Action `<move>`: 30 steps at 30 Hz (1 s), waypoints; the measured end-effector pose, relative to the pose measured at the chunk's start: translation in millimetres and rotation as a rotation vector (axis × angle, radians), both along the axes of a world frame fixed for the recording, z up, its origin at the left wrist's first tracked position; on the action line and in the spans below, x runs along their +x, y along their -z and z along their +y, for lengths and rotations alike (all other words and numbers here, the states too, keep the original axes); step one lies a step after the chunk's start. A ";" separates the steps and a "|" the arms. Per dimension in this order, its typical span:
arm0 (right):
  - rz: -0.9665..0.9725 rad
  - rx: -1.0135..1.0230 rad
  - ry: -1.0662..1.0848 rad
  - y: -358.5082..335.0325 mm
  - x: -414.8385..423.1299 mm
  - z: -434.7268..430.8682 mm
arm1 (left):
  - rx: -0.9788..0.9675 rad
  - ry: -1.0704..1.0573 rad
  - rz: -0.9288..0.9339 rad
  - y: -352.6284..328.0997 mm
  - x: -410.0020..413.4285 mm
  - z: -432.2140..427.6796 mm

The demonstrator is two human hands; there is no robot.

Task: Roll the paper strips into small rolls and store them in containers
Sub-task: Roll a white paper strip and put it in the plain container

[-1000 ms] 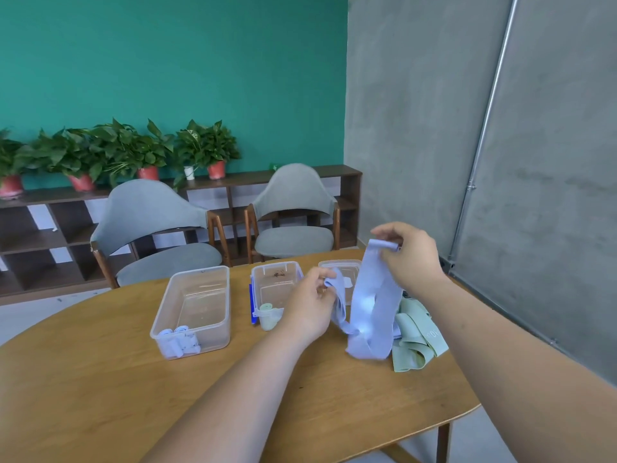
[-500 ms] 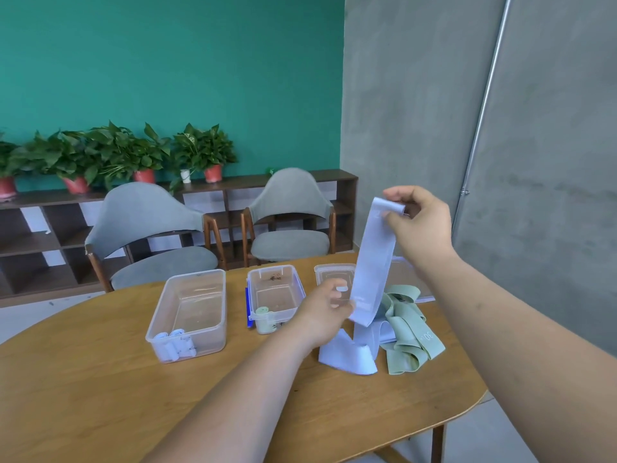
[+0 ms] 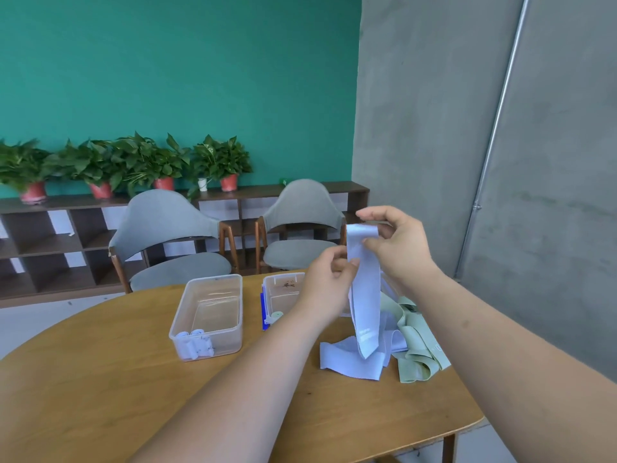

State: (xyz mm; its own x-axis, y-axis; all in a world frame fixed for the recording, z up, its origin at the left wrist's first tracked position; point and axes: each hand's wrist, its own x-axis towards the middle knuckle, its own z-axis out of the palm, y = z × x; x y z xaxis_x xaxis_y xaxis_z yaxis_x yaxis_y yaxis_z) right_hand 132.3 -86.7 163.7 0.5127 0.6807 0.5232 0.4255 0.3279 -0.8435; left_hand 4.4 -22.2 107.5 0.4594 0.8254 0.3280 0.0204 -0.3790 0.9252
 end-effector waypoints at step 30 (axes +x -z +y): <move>-0.003 -0.089 -0.280 11.3 -168.4 52.0 | -0.057 -0.285 -0.067 -4.1 -197.2 15.2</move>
State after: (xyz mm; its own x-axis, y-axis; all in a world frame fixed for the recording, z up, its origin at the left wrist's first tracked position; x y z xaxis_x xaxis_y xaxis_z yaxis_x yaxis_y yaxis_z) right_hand -36.1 -34.7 152.4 0.2968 0.8388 0.4564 0.3317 0.3576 -0.8730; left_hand -192.8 -7.0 111.6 0.1853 0.9361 0.2990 0.0561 -0.3139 0.9478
